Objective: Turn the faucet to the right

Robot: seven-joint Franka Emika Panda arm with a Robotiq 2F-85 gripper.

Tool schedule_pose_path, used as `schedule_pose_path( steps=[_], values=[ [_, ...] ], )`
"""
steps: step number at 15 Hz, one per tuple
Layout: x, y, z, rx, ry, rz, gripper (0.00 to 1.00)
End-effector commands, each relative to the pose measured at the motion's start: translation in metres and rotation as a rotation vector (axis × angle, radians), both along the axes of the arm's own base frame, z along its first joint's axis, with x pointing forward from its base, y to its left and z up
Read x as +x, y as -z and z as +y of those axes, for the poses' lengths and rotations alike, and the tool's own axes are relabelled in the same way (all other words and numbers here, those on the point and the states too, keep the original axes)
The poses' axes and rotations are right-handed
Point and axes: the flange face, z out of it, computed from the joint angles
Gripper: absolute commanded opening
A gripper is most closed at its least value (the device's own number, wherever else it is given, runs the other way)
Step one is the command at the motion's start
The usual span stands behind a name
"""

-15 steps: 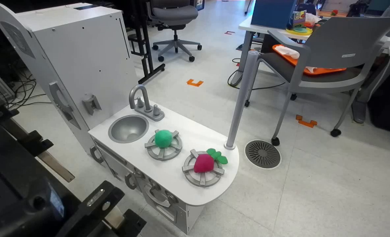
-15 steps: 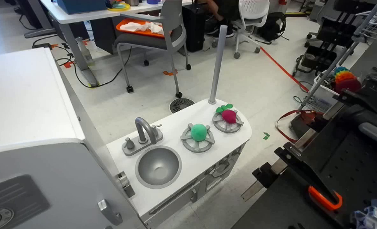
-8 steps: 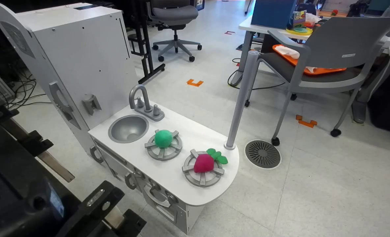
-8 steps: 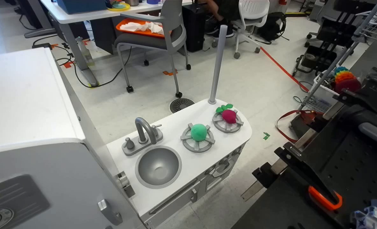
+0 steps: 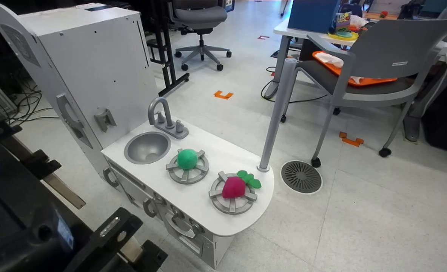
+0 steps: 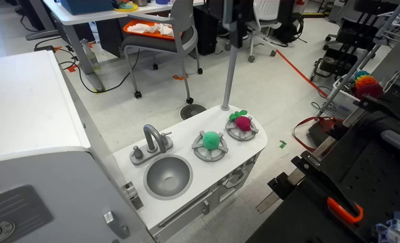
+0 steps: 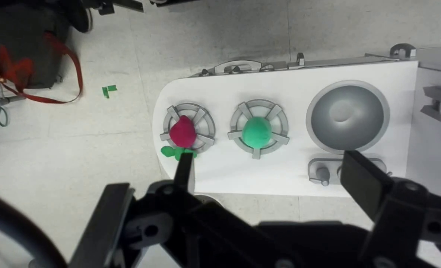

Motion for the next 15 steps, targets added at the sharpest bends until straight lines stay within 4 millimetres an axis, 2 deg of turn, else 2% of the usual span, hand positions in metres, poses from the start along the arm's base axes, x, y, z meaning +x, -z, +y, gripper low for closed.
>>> schedule_pose_path(
  steps=[1, 5, 9, 12, 15],
  values=[
    [0.054, 0.062, 0.018, -0.004, 0.034, 0.013, 1.0],
    [0.093, 0.142, 0.028, 0.037, 0.075, 0.068, 1.0],
    [0.121, 0.217, 0.047, 0.038, 0.073, 0.025, 1.0],
    [0.132, 0.266, 0.062, -0.011, 0.033, -0.029, 1.0],
    [0.134, 0.303, 0.084, -0.019, 0.004, -0.037, 1.0]
  ],
)
